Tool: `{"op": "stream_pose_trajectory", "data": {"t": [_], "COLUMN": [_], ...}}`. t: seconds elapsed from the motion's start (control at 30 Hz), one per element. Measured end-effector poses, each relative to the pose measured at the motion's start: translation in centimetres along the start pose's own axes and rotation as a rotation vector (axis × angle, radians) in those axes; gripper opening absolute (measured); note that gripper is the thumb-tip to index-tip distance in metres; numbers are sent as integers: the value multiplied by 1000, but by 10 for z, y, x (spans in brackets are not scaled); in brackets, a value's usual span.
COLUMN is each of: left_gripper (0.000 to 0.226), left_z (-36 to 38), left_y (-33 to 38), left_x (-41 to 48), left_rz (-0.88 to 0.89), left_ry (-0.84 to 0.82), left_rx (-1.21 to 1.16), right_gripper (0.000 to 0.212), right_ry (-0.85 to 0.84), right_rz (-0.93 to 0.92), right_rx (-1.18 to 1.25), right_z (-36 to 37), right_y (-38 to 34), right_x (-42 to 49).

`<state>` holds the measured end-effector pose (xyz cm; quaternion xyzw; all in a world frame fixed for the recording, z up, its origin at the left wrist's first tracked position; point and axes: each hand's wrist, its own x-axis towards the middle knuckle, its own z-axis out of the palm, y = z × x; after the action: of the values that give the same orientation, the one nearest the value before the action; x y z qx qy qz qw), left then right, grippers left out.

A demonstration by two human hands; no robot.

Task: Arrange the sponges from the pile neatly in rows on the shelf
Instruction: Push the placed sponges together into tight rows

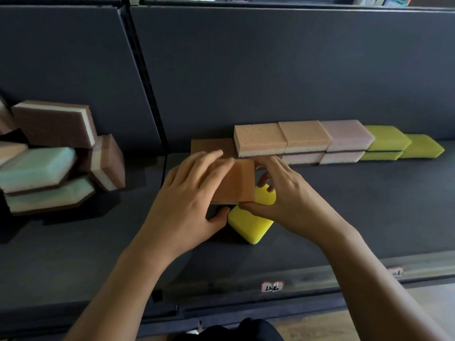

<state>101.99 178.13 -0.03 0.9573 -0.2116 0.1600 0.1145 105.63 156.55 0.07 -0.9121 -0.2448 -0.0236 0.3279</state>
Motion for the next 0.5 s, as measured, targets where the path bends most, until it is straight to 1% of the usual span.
{"op": "stream_pose_trajectory", "data": {"t": [0.13,0.3,0.37,0.43,0.5], "left_gripper": [65,66,67,66,66], "left_z": [3,1,0,-2,-2], "left_y": [0,-5,-9,-14,-19], "left_x": [0,2,4,7,11], "left_rz": [17,-21,-41,-61,-80], "left_ry": [30,35,43,48,42], "left_rx": [27,48,54,66,83], "right_gripper": [74,86,87,81,71], "right_ry": [-22,-85,-95,-78,-47], "right_rz": [3,8,-1,-29,-64], "right_rx": [15,-58,-106,-149,-194], "right_z": [2,0,-5,-10,-14], "right_y": [0,3,5,6,8], "right_x": [0,4,7,12,19]}}
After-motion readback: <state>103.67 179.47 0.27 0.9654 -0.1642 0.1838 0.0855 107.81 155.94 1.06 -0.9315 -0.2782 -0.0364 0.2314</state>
